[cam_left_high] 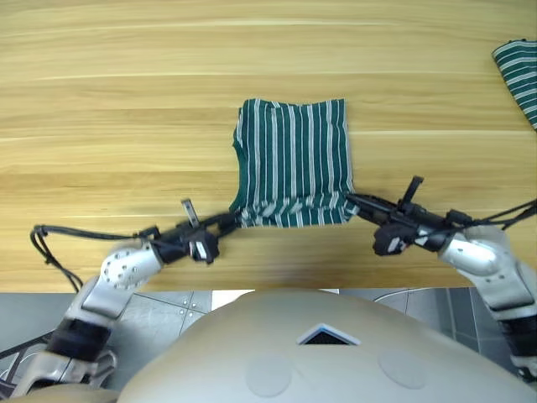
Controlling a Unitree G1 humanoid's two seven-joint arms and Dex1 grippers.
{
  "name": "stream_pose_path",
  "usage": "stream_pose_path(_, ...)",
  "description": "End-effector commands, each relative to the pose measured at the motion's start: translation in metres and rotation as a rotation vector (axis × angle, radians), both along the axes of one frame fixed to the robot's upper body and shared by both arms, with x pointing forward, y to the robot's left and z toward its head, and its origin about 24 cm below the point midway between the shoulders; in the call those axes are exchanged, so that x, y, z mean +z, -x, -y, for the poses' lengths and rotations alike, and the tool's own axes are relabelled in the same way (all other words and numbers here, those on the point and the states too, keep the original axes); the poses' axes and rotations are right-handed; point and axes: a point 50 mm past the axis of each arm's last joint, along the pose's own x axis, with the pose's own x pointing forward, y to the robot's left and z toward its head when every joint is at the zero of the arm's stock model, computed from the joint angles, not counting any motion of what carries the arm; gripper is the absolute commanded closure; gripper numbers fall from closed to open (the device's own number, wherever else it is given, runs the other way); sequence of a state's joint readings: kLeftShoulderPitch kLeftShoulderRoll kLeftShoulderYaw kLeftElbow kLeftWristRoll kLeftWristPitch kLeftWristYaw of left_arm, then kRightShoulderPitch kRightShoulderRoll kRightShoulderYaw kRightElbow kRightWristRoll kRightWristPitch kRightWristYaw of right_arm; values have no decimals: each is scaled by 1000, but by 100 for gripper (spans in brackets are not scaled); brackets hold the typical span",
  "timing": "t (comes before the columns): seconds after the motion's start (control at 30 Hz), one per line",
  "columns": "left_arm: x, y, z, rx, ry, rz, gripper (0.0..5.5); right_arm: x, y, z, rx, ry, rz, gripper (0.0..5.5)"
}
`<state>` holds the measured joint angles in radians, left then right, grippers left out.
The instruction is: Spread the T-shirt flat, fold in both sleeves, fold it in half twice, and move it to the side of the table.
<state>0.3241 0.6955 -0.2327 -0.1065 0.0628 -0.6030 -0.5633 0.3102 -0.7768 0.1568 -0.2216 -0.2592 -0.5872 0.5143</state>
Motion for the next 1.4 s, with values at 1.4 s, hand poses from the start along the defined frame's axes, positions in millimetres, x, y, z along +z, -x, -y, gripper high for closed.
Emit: stream_pose_path(1.4,-29,-160,42,469,119,18,345,-37,-179,-41,-546,-69,227,331)
